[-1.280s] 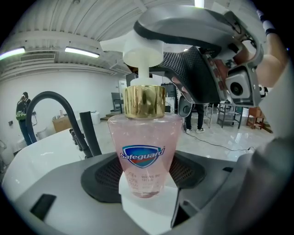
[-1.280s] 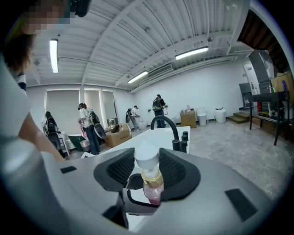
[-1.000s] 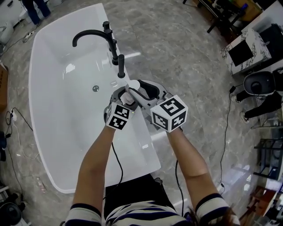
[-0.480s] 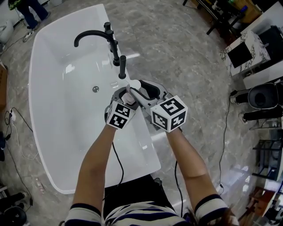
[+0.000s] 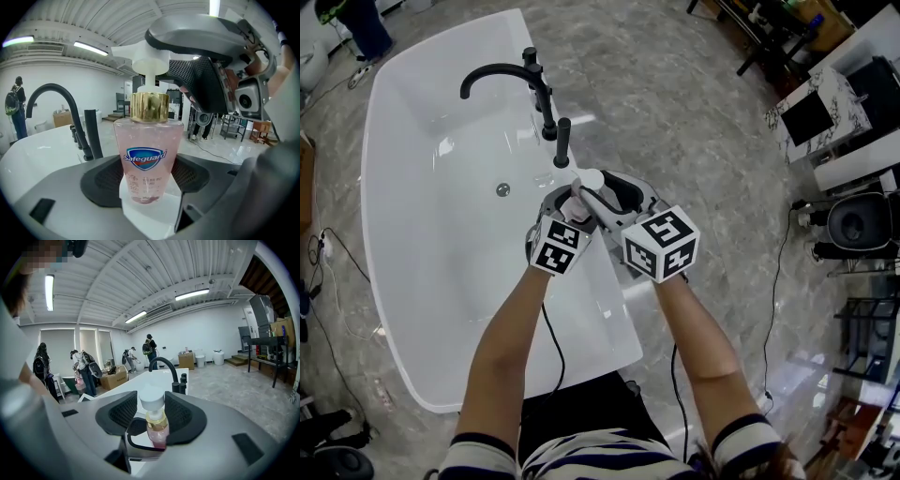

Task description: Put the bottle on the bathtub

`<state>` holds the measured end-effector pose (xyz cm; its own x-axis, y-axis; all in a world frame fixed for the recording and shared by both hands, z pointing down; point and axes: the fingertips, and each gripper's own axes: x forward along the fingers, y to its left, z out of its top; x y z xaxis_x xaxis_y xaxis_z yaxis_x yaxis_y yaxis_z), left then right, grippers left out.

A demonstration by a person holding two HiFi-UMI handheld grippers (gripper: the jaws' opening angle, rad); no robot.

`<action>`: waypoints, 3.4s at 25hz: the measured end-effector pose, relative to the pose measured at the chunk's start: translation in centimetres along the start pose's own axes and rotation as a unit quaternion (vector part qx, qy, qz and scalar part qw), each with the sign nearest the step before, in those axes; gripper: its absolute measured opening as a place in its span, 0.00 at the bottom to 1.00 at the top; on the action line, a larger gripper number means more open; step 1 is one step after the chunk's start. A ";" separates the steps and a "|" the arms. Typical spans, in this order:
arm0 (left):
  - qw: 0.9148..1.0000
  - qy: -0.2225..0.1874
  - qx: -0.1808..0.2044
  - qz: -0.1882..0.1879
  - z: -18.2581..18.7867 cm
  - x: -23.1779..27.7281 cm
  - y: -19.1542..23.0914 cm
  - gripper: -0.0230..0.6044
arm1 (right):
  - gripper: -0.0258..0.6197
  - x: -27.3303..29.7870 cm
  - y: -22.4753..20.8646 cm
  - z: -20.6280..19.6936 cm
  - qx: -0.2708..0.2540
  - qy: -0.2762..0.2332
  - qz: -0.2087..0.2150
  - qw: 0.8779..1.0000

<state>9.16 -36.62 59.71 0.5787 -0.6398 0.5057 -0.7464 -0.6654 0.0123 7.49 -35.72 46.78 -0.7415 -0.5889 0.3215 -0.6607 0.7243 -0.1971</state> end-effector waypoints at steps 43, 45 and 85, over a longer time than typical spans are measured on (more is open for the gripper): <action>0.991 -0.089 -0.099 0.007 0.1 -17.8 -1.6 0.40 | 0.30 -6.3 4.4 -3.3 0.054 -0.005 -0.076 0.996; 0.989 -0.093 -0.110 0.010 0.1 -19.0 -1.5 0.40 | 0.29 -6.6 5.1 -3.5 0.061 -0.006 -0.077 0.995; 0.963 -0.085 -0.237 0.096 -3.3 -36.8 -3.0 0.11 | 0.09 -9.9 21.7 -5.6 0.128 0.006 -0.044 0.991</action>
<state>-11.01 -9.82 43.94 0.4311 -0.8135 0.3903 -0.8877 -0.3050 0.3449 1.17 -12.16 44.47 -0.6786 -0.6406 0.3595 -0.7326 0.5543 -0.3951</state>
